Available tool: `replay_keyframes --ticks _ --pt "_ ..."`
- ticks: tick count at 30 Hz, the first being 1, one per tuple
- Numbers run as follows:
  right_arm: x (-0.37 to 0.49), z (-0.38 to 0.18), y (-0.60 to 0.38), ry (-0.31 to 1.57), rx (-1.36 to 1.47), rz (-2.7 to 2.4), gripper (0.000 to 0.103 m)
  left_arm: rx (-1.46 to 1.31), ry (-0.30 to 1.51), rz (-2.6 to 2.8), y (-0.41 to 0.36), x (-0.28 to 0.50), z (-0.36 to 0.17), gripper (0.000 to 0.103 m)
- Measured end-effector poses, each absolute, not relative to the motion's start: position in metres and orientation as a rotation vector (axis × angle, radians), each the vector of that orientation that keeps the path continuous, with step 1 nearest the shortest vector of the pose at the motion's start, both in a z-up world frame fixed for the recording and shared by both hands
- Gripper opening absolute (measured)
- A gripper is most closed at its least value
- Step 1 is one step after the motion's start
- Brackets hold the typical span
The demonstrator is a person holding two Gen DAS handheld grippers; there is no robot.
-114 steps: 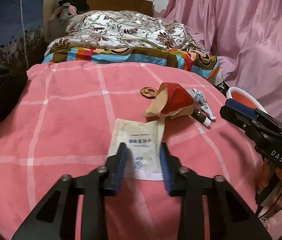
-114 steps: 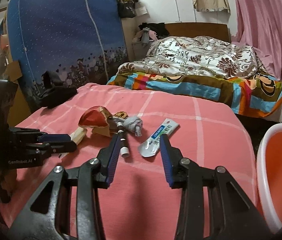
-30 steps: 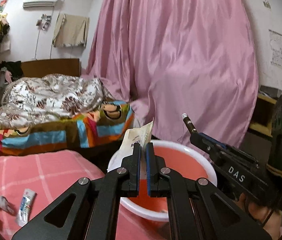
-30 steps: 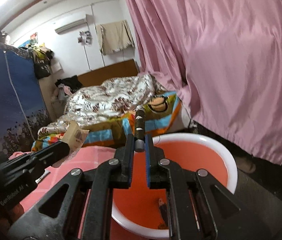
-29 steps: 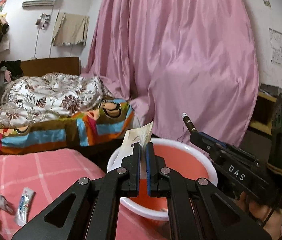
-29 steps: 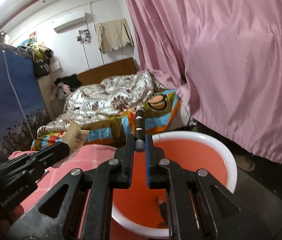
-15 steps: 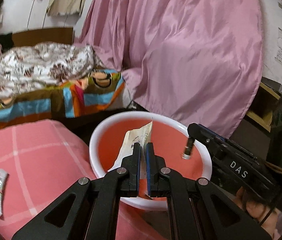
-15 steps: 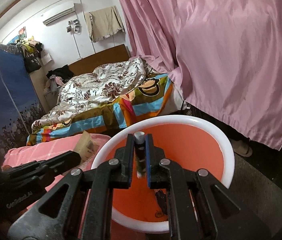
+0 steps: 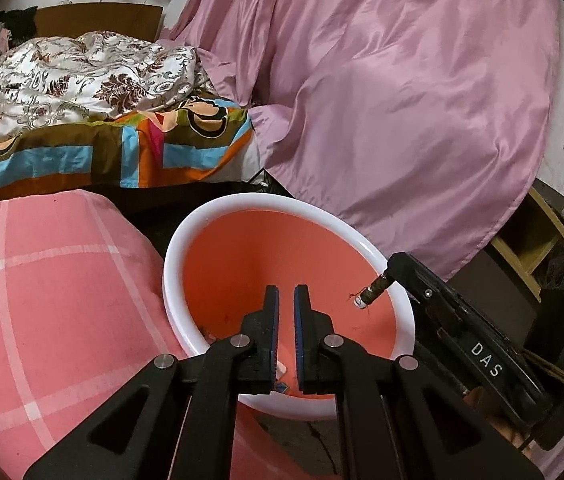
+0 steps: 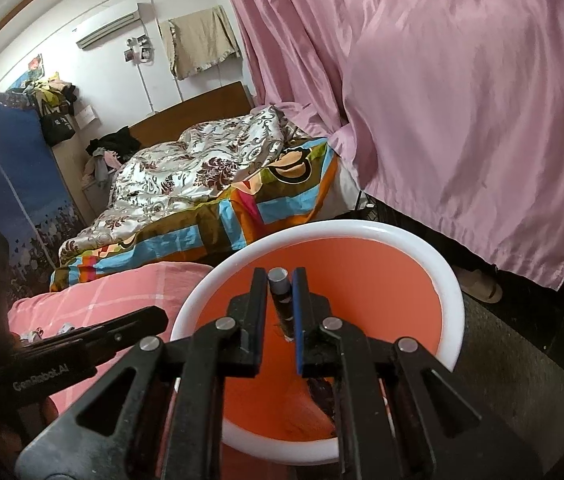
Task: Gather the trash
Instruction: 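Open both tools to drop the packet and stick into the bucket, then move both tools back over the bedspread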
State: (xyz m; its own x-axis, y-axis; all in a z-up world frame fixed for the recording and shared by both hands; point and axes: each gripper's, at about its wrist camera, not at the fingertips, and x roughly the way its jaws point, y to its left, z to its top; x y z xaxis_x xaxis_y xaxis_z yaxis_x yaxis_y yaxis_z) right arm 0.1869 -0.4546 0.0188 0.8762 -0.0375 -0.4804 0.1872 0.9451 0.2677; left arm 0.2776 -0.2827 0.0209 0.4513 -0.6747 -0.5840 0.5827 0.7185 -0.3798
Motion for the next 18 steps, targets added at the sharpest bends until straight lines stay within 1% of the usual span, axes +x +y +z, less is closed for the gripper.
replay_keyframes --ticks 2,5,7,8,10,14,15,16,18 --pt "0.186 0.019 -0.455 0.491 0.315 -0.121 0.024 -0.133 0.781 -0.777 -0.282 0.277 0.022 0.005" --pt "0.185 0.019 -0.457 0.484 0.320 -0.126 0.034 -0.145 0.761 -0.773 -0.278 0.275 0.025 0.008" --pt "0.184 0.020 -0.456 0.471 0.323 -0.127 0.047 -0.149 0.734 -0.760 -0.273 0.273 0.029 0.015" --pt "0.183 0.020 -0.456 0.467 0.324 -0.127 0.050 -0.152 0.724 -0.758 -0.272 0.271 0.031 0.018" --pt "0.182 0.023 -0.455 0.450 0.324 -0.125 0.059 -0.158 0.703 -0.743 -0.266 0.269 0.035 0.026" --pt "0.177 0.031 -0.450 0.399 0.318 -0.121 0.073 -0.162 0.648 -0.691 -0.247 0.263 0.047 0.028" --pt "0.176 0.034 -0.447 0.381 0.315 -0.119 0.078 -0.161 0.632 -0.672 -0.241 0.261 0.050 0.028" --pt "0.175 0.036 -0.445 0.367 0.312 -0.117 0.083 -0.156 0.623 -0.659 -0.237 0.259 0.052 0.031" --pt "0.172 0.042 -0.437 0.326 0.304 -0.107 0.089 -0.146 0.584 -0.604 -0.223 0.254 0.059 0.038"
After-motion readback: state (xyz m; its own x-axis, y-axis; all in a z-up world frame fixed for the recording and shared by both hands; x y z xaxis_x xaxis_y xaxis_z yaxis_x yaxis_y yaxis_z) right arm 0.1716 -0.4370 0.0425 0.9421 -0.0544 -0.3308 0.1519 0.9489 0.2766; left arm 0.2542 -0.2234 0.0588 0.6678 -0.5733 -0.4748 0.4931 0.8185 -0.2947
